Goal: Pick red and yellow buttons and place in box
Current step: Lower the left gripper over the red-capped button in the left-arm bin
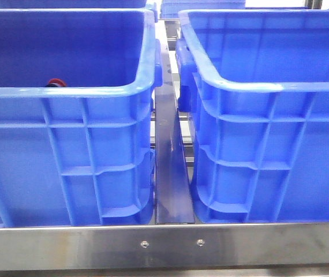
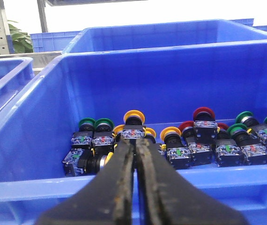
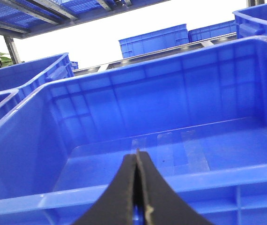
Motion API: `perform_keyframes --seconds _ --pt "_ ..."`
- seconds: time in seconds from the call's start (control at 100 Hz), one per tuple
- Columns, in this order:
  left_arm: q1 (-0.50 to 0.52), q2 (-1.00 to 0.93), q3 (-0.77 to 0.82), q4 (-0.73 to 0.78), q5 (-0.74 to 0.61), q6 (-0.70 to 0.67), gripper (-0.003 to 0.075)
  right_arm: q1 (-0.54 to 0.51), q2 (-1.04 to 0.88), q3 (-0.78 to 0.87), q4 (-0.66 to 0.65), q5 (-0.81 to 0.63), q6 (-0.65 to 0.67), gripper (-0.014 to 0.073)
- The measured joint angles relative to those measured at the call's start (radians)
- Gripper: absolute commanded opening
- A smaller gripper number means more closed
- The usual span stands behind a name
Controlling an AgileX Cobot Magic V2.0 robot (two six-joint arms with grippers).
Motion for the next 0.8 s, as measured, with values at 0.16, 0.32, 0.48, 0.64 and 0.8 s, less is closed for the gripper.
perform_keyframes --seconds 0.16,0.32,0.48,0.64,0.8 --pt "0.000 0.000 0.000 0.000 0.000 0.000 -0.0019 0.000 0.000 0.000 0.000 0.000 0.000 -0.0068" --pt "0.000 0.000 0.000 0.000 0.000 0.000 -0.0019 0.000 0.000 0.000 0.000 0.000 0.000 -0.0068" --pt "0.000 0.000 0.000 -0.002 0.004 0.000 -0.0019 0.000 0.000 0.000 0.000 0.000 0.000 -0.0068" --pt "0.000 0.002 -0.048 -0.027 0.115 0.000 -0.0019 0.000 0.000 0.000 0.000 0.000 0.000 -0.0068" --pt "0.000 0.060 -0.226 -0.038 0.232 0.000 -0.0019 0.000 0.000 0.000 0.000 0.000 0.000 -0.0068"
